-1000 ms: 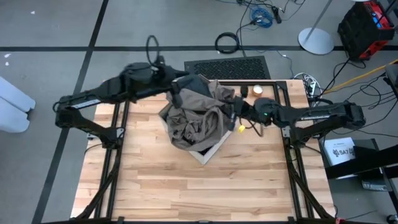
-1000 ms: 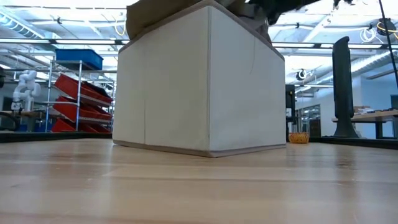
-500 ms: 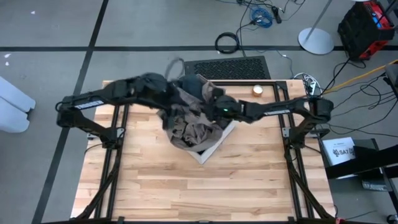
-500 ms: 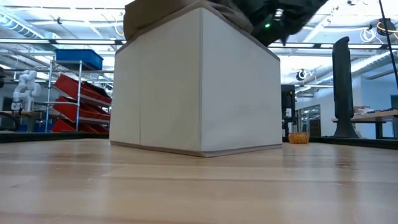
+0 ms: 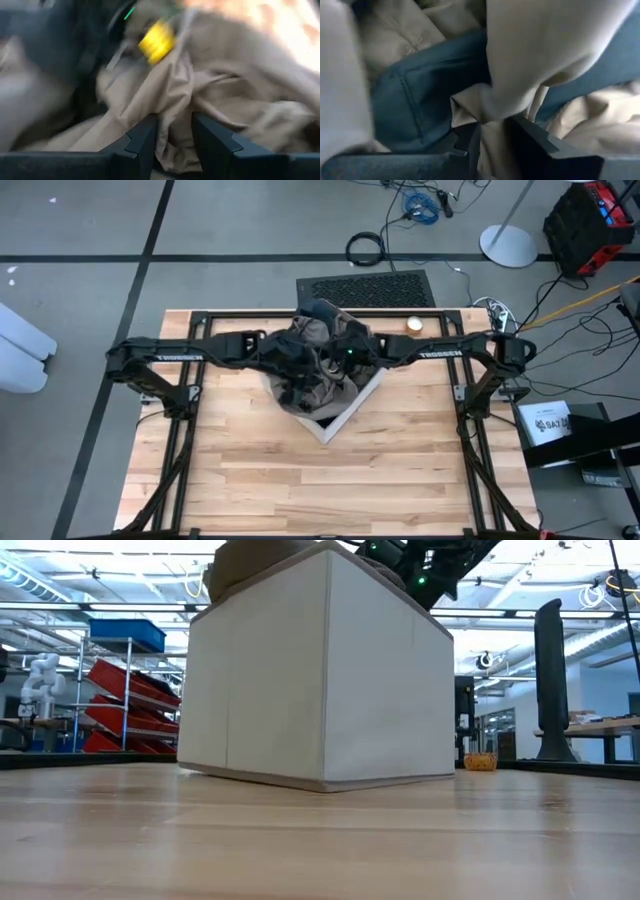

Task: Sort clothes
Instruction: Put the brown jacket into the laundry organizer

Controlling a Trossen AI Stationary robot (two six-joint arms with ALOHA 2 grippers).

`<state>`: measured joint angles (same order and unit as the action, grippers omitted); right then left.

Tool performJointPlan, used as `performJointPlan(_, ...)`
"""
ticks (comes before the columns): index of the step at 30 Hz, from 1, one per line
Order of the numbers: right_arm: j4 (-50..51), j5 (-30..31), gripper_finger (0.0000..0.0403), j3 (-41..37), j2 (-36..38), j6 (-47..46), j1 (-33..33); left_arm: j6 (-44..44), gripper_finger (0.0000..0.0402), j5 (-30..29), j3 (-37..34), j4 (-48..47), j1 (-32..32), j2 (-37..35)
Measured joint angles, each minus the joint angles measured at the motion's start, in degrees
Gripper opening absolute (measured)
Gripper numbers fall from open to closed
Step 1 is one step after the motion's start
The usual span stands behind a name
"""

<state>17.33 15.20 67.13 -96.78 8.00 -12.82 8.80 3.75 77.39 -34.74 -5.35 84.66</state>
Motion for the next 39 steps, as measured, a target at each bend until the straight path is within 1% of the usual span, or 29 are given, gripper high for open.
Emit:
performJointPlan(2,0.9,-0.4,0.0098,-0.2,1.7,-0.3,0.0,-2.0,0.0134,-4.4,-1.0,0.0,-0.2,0.5)
performJointPlan(4,1.4,-0.7,0.0098,-0.3,3.6,-0.3,0.5,-2.4,0.0134,-7.5,-2.5,-0.4,-0.7,0.7)
performJointPlan(7,2.4,-1.6,0.0098,-0.3,6.8,-1.2,1.5,-2.6,0.0134,-9.2,-3.3,-0.5,-1.3,0.8)
performJointPlan(9,3.3,-4.7,0.0098,-0.3,9.0,-1.9,2.0,-3.6,0.0134,-9.8,-4.3,-0.2,-1.7,0.9)
performJointPlan(11,4.1,-7.6,0.0098,-0.3,11.0,-2.7,2.4,-4.0,0.0134,-9.9,-5.0,0.1,-2.3,1.0)
performJointPlan(13,4.1,-8.6,0.0098,-0.3,13.0,-2.8,3.1,-4.0,0.0134,-10.0,-5.7,0.0,-2.7,1.0)
performJointPlan(18,3.4,-8.8,0.0098,-0.3,18.8,-1.1,4.7,-4.6,0.0134,-9.9,-7.0,-0.3,-3.8,1.0)
performJointPlan(22,1.9,-8.2,0.0098,-0.2,24.3,0.1,5.5,-5.5,0.0134,-8.4,-7.0,-0.3,-4.3,1.0)
performJointPlan(28,1.5,-7.8,0.0098,-0.2,30.1,1.3,3.4,-5.5,0.0134,-5.4,-6.5,-1.0,-4.3,1.0)
performJointPlan(33,-0.5,-8.3,0.0098,-0.1,30.6,0.5,-0.4,-5.5,0.0134,-3.4,-3.1,-3.5,-2.8,1.0)
performJointPlan(36,-2.8,-11.7,0.0098,-0.1,28.5,-0.2,-3.6,-5.2,0.0134,-3.2,-0.9,-4.2,-1.6,0.8)
performJointPlan(39,-6.5,-15.2,0.0098,-0.1,24.8,-1.2,-6.4,-4.9,0.0135,-3.2,0.6,-4.1,-0.6,0.4)
